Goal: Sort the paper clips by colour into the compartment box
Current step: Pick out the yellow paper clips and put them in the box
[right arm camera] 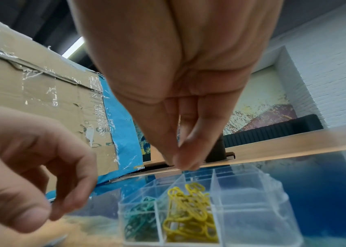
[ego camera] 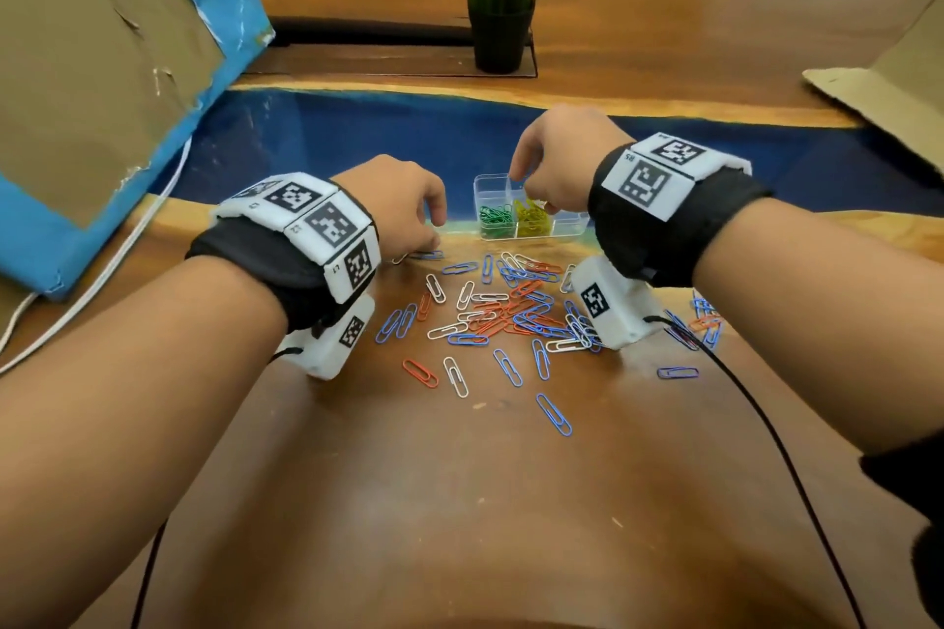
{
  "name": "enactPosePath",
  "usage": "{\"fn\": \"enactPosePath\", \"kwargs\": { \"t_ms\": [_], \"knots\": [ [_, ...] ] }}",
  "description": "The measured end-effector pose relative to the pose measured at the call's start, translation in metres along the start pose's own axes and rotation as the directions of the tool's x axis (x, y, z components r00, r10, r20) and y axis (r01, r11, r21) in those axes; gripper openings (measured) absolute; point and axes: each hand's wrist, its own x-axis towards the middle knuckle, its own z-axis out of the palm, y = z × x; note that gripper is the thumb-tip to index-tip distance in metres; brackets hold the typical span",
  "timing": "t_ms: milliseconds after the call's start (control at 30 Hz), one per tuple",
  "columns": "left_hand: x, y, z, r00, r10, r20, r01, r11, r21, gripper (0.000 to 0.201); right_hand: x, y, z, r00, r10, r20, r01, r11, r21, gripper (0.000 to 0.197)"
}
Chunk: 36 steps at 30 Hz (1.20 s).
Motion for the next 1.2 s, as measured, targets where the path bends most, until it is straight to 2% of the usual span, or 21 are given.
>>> {"fn": "enactPosePath", "kwargs": {
  "t_ms": [200,333,500,667,833,1000,1200],
  "knots": [
    [-0.001,-0.012,0.005,0.997,-0.076,0.004,0.075,0.994,0.075,0.031,-0.003,0.006,0.01,1.0,-0.024,0.008,0.024,0.998,-0.064,0.021],
    [-0.001,-0.016,0.001,0.996,-0.076,0.036,0.074,0.996,0.056,0.026,-0.002,0.006,0.008,0.998,-0.057,0.01,0.057,0.997,-0.044,0.021],
    [0.001,-0.018,-0.003,0.996,-0.086,0.027,0.085,0.995,0.052,0.009,-0.01,-0.005,0.013,0.992,-0.125,0.033,0.126,0.99,-0.055,0.023],
    [0.003,-0.01,-0.001,0.993,-0.106,0.044,0.102,0.99,0.098,0.021,-0.011,-0.01,0.027,0.983,-0.108,0.146,0.141,0.96,-0.242,0.018],
    [0.002,-0.006,0.001,0.994,-0.104,0.033,0.099,0.986,0.132,0.016,-0.014,-0.01,0.029,0.965,-0.09,0.247,0.186,0.897,-0.401,0.012],
    [-0.005,-0.004,0.003,0.995,-0.095,0.006,0.094,0.987,0.133,0.013,-0.018,-0.006,0.032,0.95,-0.066,0.306,0.184,0.909,-0.374,0.017],
    [-0.014,-0.009,0.006,0.993,-0.117,0.024,0.115,0.99,0.075,0.009,-0.022,0.002,0.031,0.958,-0.055,0.281,0.137,0.95,-0.281,0.021]
  ]
}}
